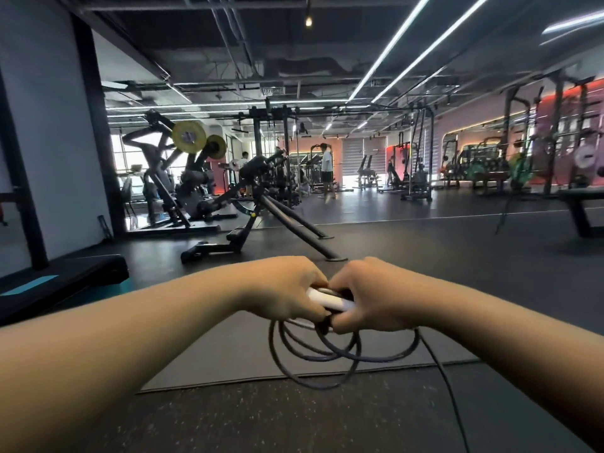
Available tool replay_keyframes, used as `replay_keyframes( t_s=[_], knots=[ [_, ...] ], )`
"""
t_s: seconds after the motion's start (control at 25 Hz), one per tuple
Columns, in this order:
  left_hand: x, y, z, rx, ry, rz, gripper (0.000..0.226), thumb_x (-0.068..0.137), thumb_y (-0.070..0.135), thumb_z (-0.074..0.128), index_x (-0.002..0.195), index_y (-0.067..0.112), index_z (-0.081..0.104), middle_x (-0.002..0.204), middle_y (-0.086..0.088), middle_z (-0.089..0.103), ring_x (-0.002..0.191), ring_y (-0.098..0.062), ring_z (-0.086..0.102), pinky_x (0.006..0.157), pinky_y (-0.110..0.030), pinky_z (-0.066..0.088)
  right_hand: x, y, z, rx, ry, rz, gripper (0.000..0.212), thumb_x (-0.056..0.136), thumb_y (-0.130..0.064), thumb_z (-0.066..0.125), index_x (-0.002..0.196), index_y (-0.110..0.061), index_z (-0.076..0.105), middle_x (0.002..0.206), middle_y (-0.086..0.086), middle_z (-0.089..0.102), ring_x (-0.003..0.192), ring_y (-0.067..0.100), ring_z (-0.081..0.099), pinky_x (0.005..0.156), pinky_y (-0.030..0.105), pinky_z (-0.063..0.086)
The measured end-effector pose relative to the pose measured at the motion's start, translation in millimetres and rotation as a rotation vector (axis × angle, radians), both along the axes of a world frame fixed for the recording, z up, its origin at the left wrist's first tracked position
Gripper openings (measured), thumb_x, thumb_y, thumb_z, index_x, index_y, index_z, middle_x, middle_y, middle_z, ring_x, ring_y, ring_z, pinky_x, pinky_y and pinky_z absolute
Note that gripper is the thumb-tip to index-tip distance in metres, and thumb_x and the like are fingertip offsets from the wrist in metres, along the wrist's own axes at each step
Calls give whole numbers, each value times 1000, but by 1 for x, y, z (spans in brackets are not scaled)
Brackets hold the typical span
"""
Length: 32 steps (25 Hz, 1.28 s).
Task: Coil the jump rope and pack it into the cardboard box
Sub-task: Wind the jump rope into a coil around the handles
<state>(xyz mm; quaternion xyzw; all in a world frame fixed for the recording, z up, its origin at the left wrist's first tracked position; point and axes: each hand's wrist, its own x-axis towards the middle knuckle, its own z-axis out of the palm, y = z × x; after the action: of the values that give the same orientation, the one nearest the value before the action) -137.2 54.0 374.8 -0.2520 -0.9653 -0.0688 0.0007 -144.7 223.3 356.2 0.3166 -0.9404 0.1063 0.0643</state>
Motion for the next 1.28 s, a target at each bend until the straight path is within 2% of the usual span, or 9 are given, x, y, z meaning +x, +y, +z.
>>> replay_keyframes(
  t_s=[0.32, 0.44, 0.56, 0.64, 0.76, 0.92, 1.04, 1.12, 1.28],
  knots=[
    [4, 1, 28, -51, 69, 193, 15, 81, 28, 73, 95, 22, 74, 83, 1, 70, 69, -14, 57, 62, -29, 43, -13, -13, 8, 27, 160, 66, 21, 91, -31, 65, 99, -13, 70, 77, 3, 64, 63, 19, 51, 56, 32, 38],
    [1, 10, 36, 3, -57, 210, 23, 81, 27, 75, 98, 12, 76, 91, -8, 74, 80, -22, 64, 71, -29, 47, -16, -19, 7, 101, 244, 92, 24, 91, -32, 64, 102, -12, 70, 90, 9, 72, 77, 27, 63, 67, 36, 49],
    [4, 5, 25, 143, -239, 148, 16, 88, 17, 68, 98, 5, 70, 72, -4, 68, 67, -20, 67, 60, -21, 48, -13, -5, 11, 32, 263, 152, 25, 83, -32, 74, 100, -15, 74, 93, 4, 70, 81, 22, 62, 71, 37, 50],
    [8, -6, 17, 8, -138, 84, 12, 92, 29, 66, 89, 17, 68, 62, 4, 64, 57, -12, 61, 56, -22, 46, -9, 8, 16, 39, 224, 151, 35, 80, -45, 78, 105, -21, 73, 97, -3, 66, 84, 14, 58, 72, 32, 49],
    [12, -26, 15, -252, 25, 40, 25, 95, 47, 60, 82, 26, 59, 74, 1, 66, 67, -17, 59, 63, -30, 45, -10, 27, 27, 54, 68, 130, 47, 74, -68, 74, 85, -22, 75, 63, -14, 61, 58, 2, 53, 52, 16, 37],
    [16, -65, 18, -438, 42, 125, 29, 94, 55, 56, 88, 27, 63, 76, 10, 59, 66, -10, 52, 65, -27, 43, -29, 67, 41, -91, 44, 18, 62, 77, -70, 69, 55, -14, 52, 50, -2, 42, 44, 11, 41, 48, 26, 38],
    [19, -91, 11, -53, -25, 170, 37, 92, 58, 57, 84, 22, 61, 67, 9, 56, 56, -8, 46, 57, -20, 39, -38, 81, 29, -347, -12, -32, 58, 84, -65, 65, 61, -13, 53, 55, 5, 40, 45, 18, 45, 45, 32, 44],
    [21, -91, 2, 392, -43, 184, 49, 87, 60, 58, 85, 11, 60, 67, 4, 55, 57, -10, 48, 57, -23, 41, -41, 77, 15, -548, -86, -28, 53, 92, -61, 57, 68, -14, 58, 62, 5, 41, 48, 18, 38, 46, 29, 36],
    [26, -49, -18, 1341, -162, 148, 34, 89, 46, 60, 86, 13, 54, 71, 0, 54, 60, -10, 51, 62, -26, 50, -40, 54, -22, -1026, -529, 161, 23, 93, -24, 65, 104, -6, 73, 75, 8, 40, 56, 12, 30, 54, 30, 23]
  ],
)
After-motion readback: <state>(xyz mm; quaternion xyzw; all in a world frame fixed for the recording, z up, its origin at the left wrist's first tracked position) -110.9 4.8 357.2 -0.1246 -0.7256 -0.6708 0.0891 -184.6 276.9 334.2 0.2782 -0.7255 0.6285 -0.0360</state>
